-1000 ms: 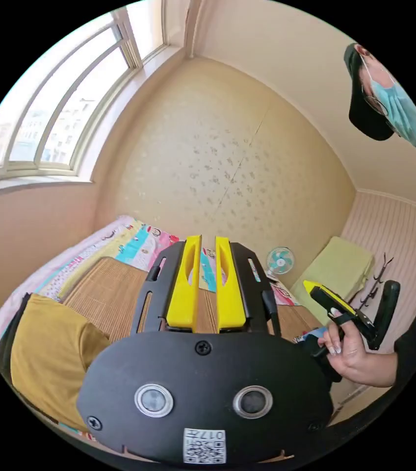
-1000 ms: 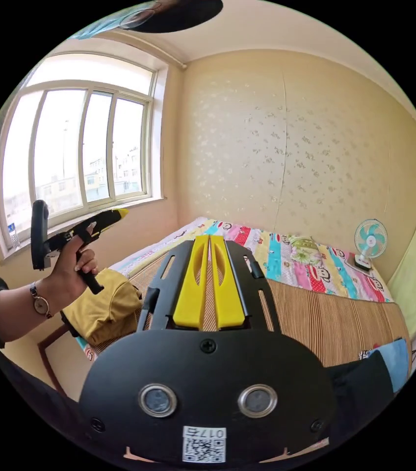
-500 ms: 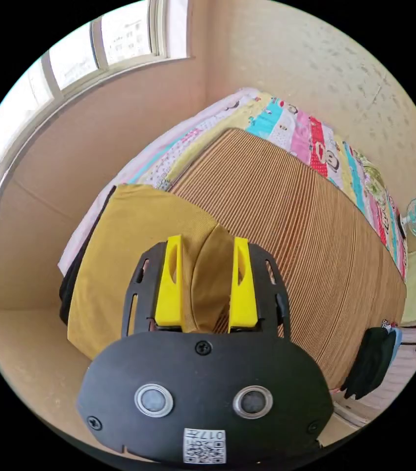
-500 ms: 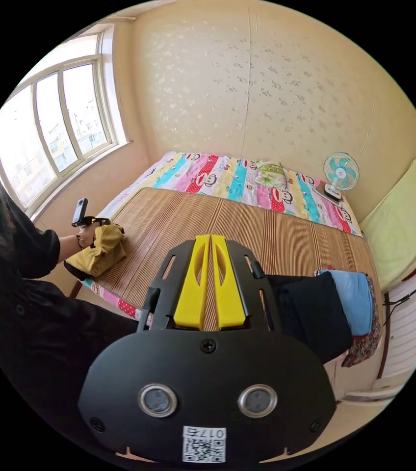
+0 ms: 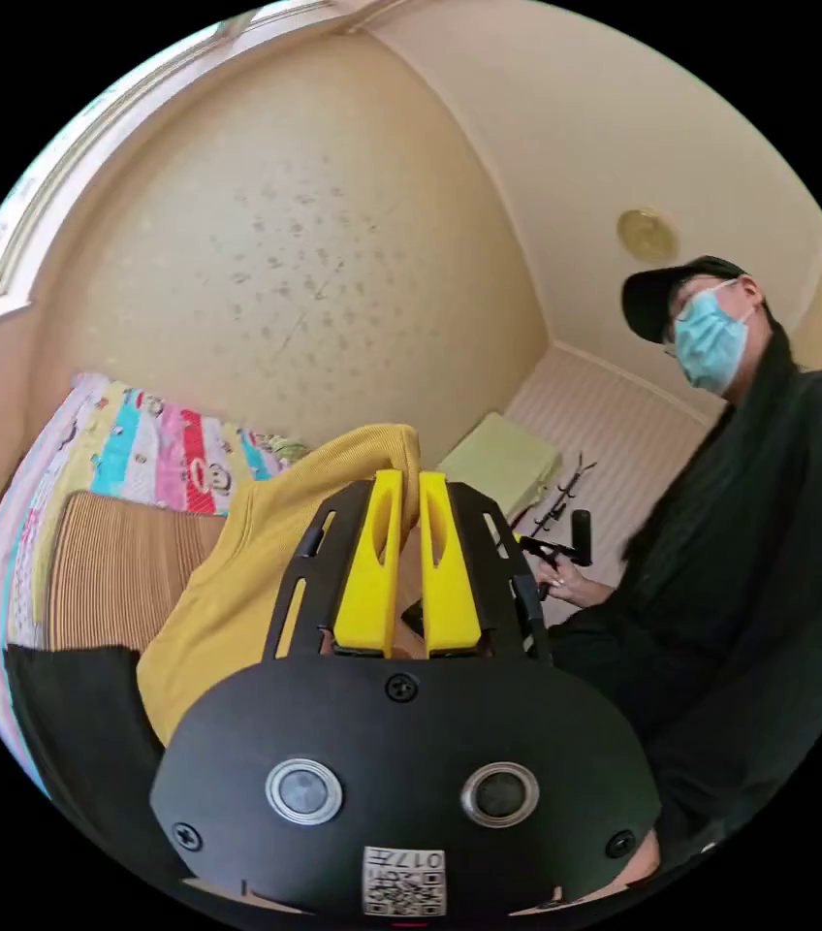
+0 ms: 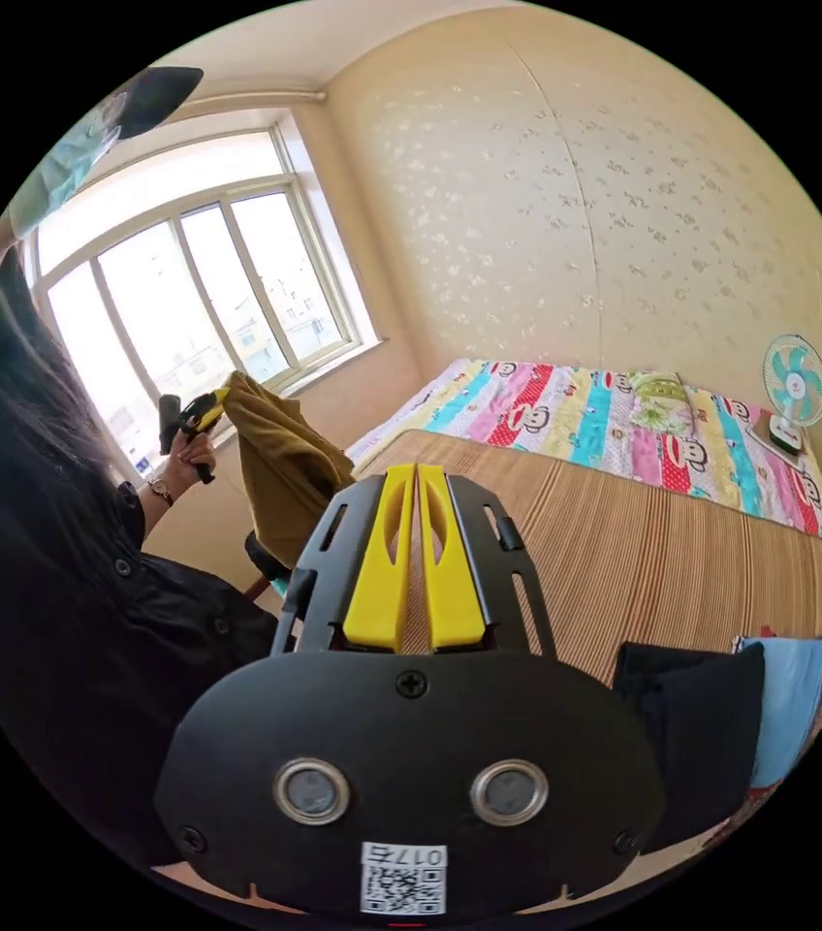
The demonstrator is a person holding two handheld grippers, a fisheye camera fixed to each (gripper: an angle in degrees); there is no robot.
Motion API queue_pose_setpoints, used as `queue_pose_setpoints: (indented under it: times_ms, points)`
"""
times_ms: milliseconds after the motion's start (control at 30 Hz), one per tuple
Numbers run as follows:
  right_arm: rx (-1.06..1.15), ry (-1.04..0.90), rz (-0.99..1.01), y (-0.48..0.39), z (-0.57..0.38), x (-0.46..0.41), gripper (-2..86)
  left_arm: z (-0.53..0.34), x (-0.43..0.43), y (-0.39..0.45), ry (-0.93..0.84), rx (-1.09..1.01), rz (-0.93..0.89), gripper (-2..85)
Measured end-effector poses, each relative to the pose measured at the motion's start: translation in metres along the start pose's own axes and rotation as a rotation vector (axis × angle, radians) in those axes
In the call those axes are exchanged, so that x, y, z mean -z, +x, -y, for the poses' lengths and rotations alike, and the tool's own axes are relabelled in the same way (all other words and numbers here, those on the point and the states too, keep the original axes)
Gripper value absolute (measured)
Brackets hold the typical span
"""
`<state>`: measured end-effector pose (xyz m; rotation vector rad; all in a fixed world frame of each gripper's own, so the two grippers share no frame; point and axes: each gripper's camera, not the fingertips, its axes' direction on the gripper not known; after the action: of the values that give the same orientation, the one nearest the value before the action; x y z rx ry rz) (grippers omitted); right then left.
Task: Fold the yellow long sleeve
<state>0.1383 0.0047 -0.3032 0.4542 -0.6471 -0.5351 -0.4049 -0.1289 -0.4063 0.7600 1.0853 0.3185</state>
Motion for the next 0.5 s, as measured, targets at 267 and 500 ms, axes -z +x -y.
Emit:
queue_pose_setpoints:
  times_ms: [267, 500]
  points:
    - [0.254, 0.112, 0.273, 0.000, 0.070, 0.015, 12.7, 0.090, -0.049, 0.055, 0.212, -0.358, -0.653, 3.8]
    - [0.142, -0.189, 0.618, 0.050, 0.039, -0.066, 10.7, 0.107, -0.125, 0.084, 0.079, -0.315, -0.795, 3.8]
